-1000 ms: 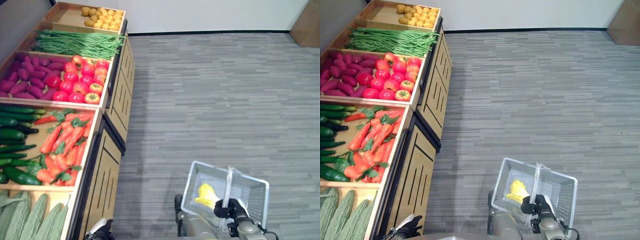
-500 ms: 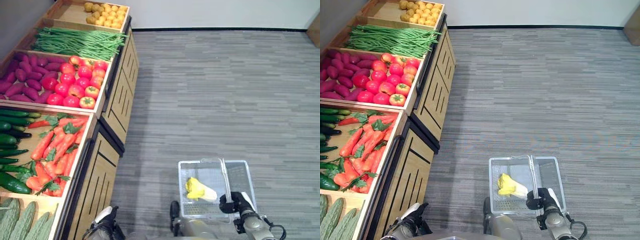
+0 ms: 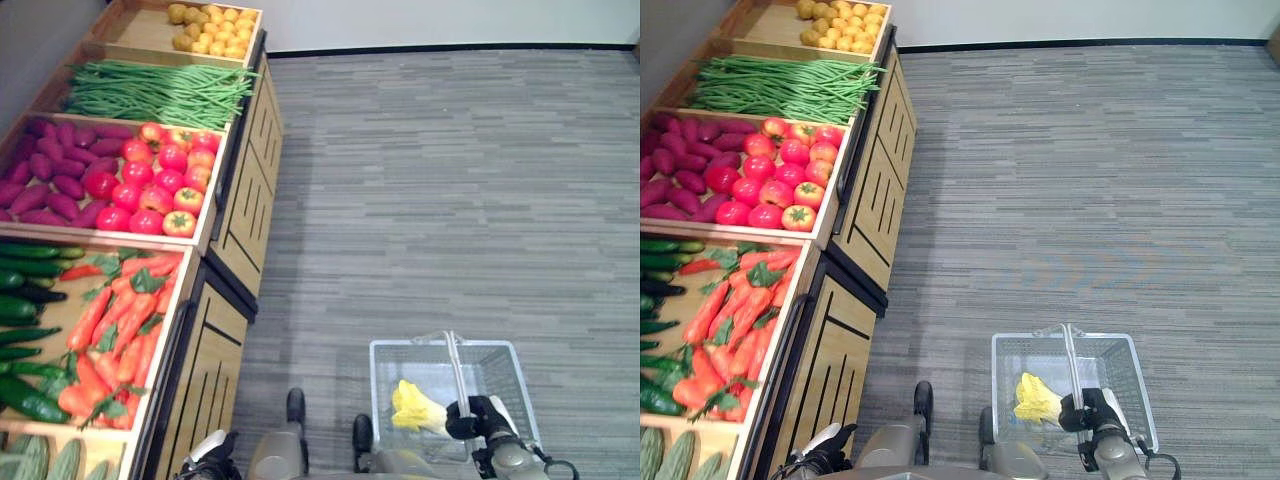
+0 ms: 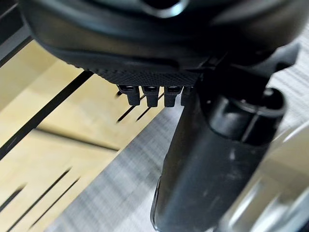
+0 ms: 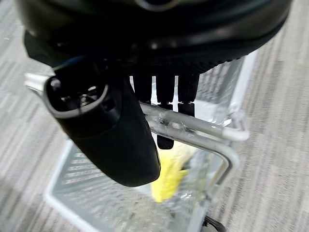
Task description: Get the vegetables into the basket
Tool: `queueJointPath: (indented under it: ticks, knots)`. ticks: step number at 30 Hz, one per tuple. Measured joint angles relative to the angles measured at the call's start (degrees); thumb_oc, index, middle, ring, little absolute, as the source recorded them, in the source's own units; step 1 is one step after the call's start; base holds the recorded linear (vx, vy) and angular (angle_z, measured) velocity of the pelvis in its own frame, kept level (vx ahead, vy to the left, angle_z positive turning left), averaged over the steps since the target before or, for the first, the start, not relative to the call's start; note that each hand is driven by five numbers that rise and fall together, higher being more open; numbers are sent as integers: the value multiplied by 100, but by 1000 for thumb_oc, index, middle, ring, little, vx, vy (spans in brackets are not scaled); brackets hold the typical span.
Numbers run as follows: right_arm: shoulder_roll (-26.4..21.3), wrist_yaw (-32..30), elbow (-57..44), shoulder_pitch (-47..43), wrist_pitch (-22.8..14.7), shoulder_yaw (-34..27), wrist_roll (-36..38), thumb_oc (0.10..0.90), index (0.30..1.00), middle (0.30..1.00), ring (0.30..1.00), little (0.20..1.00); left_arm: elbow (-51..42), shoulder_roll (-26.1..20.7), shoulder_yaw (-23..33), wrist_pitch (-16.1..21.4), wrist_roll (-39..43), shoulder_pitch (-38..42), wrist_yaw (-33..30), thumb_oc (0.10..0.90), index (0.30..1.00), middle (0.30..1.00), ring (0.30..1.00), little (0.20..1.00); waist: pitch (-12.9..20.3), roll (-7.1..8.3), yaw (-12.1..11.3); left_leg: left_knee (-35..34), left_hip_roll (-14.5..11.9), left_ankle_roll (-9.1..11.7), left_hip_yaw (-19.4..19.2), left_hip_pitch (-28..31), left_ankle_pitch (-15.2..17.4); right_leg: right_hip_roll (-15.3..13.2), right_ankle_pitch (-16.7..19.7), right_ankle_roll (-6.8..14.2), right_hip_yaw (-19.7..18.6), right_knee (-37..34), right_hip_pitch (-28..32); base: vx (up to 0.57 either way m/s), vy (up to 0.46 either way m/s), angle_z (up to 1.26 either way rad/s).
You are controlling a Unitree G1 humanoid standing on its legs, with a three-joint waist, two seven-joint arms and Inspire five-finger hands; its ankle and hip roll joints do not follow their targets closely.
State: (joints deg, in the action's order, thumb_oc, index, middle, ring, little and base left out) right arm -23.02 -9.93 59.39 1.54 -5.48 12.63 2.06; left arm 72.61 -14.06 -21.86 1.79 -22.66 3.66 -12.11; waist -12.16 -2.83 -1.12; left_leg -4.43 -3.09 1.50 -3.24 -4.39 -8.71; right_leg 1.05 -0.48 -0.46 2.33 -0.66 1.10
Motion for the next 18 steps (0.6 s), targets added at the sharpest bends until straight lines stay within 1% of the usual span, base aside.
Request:
queueJointPath:
  ticks: [2, 3, 5, 6, 7, 8, 12, 16, 18]
  knots:
    - [62, 6, -87, -140, -15, 9, -1, 400, 300, 300, 300, 300, -100, -68, -8, 17, 2, 115, -21, 900, 1000, 1000, 1000, 1000, 17, 23, 9, 3, 164, -163, -175, 67, 120, -180, -218, 157, -152, 376, -178, 68, 154, -33]
    - [185, 11, -93, -249, -14, 14, 0, 400, 300, 300, 300, 300, -101, -130, -3, 38, 6, 269, -26, 900, 1000, 1000, 1000, 1000, 34, 56, 7, -3, 280, -251, -230, 89, 182, -299, -296, 227, -201, 449, -206, 59, 99, -22]
    - [321, 55, -99, -331, -16, 20, -2, 400, 300, 300, 300, 300, -169, -132, -47, 96, 0, 292, -33, 900, 1000, 1000, 1000, 1000, 58, 102, -8, -5, 326, -287, -269, 120, 206, -364, -358, 319, -250, 545, -240, 53, 51, -10]
    - [392, 79, -109, -332, -20, 23, -2, 400, 300, 300, 300, 300, -189, -136, -48, 94, 1, 291, -39, 900, 1000, 1000, 1000, 1000, 88, 152, -24, -5, 358, -305, -268, 134, 225, -394, -403, 364, -247, 568, -240, 91, 69, -4]
    - [471, 101, -96, -323, -17, 23, -2, 400, 300, 300, 300, 300, -189, -140, -52, 84, 3, 279, -41, 900, 1000, 1000, 1000, 1000, 129, 220, -89, -5, 382, -322, -284, 162, 261, -411, -431, 354, -259, 563, -219, 71, 37, -3]
    - [491, 120, -95, -308, -16, 23, -3, 400, 300, 300, 300, 300, -183, -142, -53, 66, 3, 249, -40, 900, 1000, 1000, 1000, 1000, 148, 250, -114, -9, 385, -325, -288, 186, 270, -413, -432, 354, -265, 549, -193, 89, 55, -5]
    - [498, 124, -25, -295, -13, 22, -6, 400, 300, 300, 300, 300, -169, -159, -57, 24, -1, 48, -33, 900, 1000, 1000, 1000, 1000, 248, 348, -115, -9, 385, -333, -287, 205, 278, -409, -434, 354, -261, 530, -169, 51, 50, -1]
    - [495, 124, -7, -200, 7, 22, -25, 400, 300, 300, 300, 300, -152, -159, -77, -1, -1, -120, -9, 900, 1000, 1000, 1000, 1000, 306, 397, -122, 3, 391, -355, -291, 261, 331, -411, -438, 361, -264, 557, -133, 6, 59, -2]
    - [495, 124, -7, -205, 8, 24, -92, 400, 300, 300, 300, 300, -100, -152, -90, -3, -2, -150, 8, 900, 1000, 1000, 1000, 1000, 313, 397, -128, -1, 386, -436, -311, 284, 392, -403, -469, 412, -271, 806, -229, 10, 27, -10]
